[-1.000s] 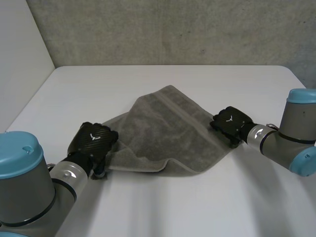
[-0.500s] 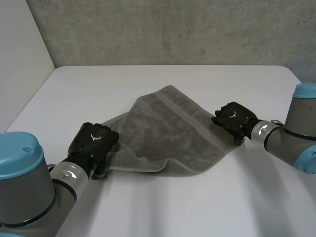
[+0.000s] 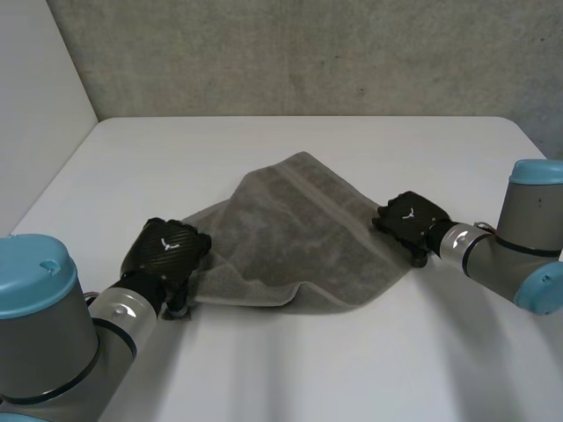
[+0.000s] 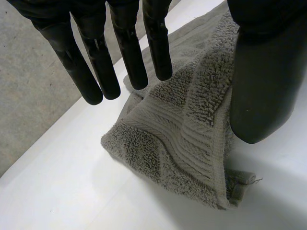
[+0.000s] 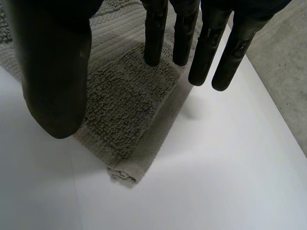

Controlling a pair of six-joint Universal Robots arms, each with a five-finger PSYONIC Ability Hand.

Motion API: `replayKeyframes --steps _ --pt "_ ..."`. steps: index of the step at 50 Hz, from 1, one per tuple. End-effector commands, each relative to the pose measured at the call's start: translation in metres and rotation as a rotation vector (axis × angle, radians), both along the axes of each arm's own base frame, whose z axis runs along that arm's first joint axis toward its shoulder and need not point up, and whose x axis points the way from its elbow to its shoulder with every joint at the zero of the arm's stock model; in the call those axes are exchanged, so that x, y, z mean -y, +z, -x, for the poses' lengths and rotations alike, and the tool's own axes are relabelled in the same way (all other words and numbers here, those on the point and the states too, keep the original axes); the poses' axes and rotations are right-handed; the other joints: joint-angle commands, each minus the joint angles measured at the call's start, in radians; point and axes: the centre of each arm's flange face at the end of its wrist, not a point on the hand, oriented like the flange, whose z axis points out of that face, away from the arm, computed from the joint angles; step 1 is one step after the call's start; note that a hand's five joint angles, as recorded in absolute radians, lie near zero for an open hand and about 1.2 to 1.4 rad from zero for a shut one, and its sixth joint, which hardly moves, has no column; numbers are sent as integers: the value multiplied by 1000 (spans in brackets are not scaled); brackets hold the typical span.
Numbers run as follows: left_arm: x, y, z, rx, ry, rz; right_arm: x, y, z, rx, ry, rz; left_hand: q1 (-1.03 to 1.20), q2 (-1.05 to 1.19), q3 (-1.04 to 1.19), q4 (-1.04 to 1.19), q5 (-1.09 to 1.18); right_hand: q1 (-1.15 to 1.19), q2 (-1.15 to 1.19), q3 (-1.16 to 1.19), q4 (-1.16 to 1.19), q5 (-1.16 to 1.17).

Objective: Fold the towel.

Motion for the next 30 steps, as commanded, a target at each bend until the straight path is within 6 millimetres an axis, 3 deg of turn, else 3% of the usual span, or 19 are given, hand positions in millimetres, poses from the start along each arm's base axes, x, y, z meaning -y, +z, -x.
replayKeyframes --steps 1,15,30 --pt "0 0 0 0 0 0 4 -6 -1 16 -14 -1 -71 -72 -72 -70 -249 -9 -5 -11 -5 23" --pt "1 1 0 -2 0 4 15 0 -1 61 -62 40 -71 -72 -72 -70 -249 6 10 3 10 38" --pt "1 1 0 -3 2 5 11 1 -7 67 -46 42 -70 -72 -72 -70 -249 23 28 21 27 56"
